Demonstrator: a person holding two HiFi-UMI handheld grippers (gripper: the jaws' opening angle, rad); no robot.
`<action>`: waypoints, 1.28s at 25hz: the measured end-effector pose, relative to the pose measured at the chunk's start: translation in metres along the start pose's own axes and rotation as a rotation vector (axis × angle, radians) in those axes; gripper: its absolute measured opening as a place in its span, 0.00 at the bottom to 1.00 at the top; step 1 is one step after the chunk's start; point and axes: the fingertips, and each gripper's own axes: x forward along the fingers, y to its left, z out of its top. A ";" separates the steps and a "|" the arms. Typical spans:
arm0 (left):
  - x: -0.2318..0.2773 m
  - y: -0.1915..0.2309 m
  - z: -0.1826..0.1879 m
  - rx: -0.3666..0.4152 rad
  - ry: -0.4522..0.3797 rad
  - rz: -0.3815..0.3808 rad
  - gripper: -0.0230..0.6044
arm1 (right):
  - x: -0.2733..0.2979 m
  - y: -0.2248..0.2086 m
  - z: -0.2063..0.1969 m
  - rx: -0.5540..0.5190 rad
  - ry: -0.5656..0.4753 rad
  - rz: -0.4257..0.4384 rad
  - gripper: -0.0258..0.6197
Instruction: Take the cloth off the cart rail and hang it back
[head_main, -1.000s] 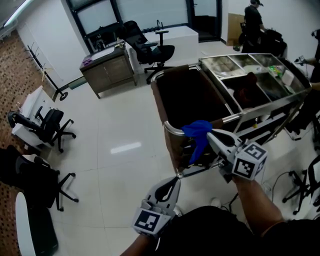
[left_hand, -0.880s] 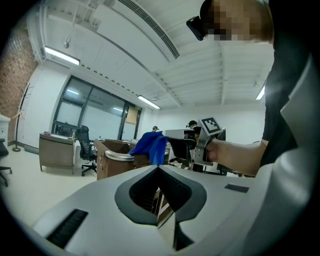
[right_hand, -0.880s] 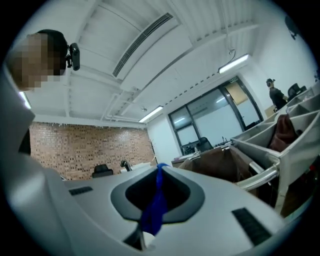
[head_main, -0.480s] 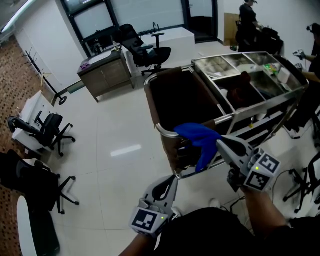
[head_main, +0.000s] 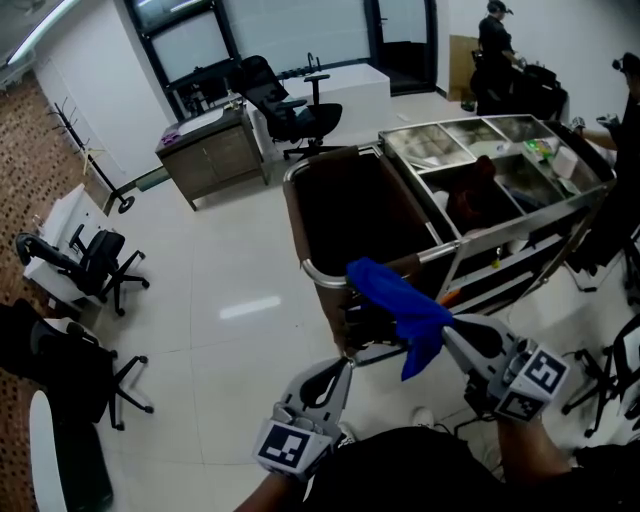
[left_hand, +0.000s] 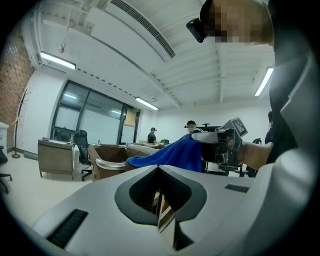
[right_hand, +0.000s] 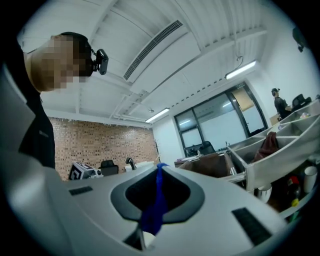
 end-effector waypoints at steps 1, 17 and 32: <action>0.001 0.000 0.001 0.000 -0.001 0.000 0.04 | -0.004 0.003 0.000 -0.013 0.006 0.008 0.09; 0.009 -0.025 0.002 0.053 0.003 -0.090 0.04 | 0.000 0.017 -0.071 -0.022 0.155 0.057 0.09; 0.008 -0.023 0.005 0.056 -0.020 -0.075 0.04 | 0.005 0.015 -0.073 -0.021 0.152 0.069 0.09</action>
